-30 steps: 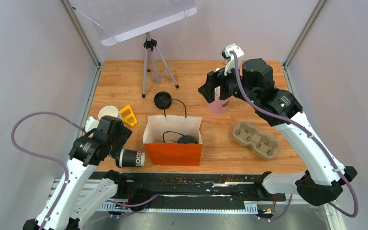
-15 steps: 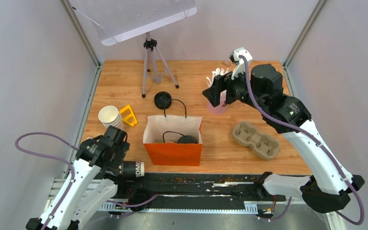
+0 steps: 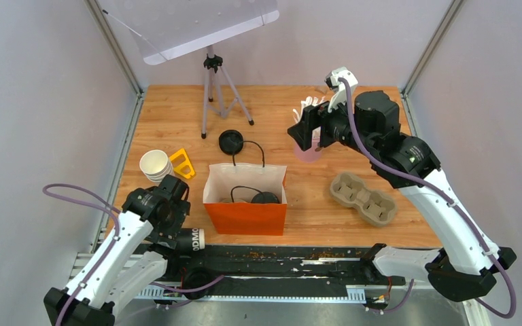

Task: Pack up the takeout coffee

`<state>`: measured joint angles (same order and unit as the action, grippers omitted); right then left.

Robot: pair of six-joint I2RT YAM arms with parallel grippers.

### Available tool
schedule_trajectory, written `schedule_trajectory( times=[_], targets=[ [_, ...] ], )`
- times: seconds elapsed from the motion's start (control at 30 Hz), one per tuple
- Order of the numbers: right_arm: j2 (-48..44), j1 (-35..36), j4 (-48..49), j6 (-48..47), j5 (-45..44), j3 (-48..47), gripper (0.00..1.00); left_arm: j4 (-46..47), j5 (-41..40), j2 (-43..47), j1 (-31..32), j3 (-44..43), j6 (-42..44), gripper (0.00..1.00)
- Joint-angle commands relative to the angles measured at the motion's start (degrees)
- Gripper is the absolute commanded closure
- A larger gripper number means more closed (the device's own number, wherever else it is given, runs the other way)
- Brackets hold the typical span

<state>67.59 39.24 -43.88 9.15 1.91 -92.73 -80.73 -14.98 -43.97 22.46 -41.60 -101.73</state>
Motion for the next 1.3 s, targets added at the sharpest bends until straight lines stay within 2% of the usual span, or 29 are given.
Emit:
schedule_trajectory(
  times=[0.0, 0.23, 0.4, 0.57, 0.67, 0.77, 1.07, 1.27],
  targets=[
    [0.7, 0.2, 1.9, -0.2, -1.0, -0.6, 0.18, -1.7, -0.6, -1.5, -0.2, 0.6, -1.8, 0.06],
    [1.9, 0.2, 2.5, -1.3, -0.9, -0.8, 0.18, 6.5, -4.8, -1.2, -0.2, 1.2, -1.6, 0.09],
    [2.5, 0.3, 2.9, -2.3, -0.8, -1.0, 0.18, 8.4, -12.7, -4.5, -0.2, -5.9, 3.3, 0.09],
    [3.4, 0.3, 3.2, -3.1, 0.0, -1.2, 0.18, 0.5, -15.4, -10.7, -0.2, -13.2, 3.0, 0.07],
    [3.7, 0.3, 3.1, -3.9, 0.2, -1.5, 0.18, 0.7, -18.0, -11.1, -0.2, -14.8, 8.6, 0.08],
    [3.7, 0.3, 3.3, -4.9, 0.2, -1.6, 0.18, -8.2, -18.8, -12.2, -0.2, -16.1, 4.3, 0.06],
    [3.5, 0.3, 4.2, -6.2, 0.2, -1.0, 0.17, -9.7, -16.5, -6.0, -2.4, -6.5, 3.4, 0.04],
    [3.2, 0.2, 5.0, -6.2, 0.0, 0.5, 0.17, -8.2, -17.7, -1.9, -3.0, -3.6, 5.2, 0.06]
  ],
)
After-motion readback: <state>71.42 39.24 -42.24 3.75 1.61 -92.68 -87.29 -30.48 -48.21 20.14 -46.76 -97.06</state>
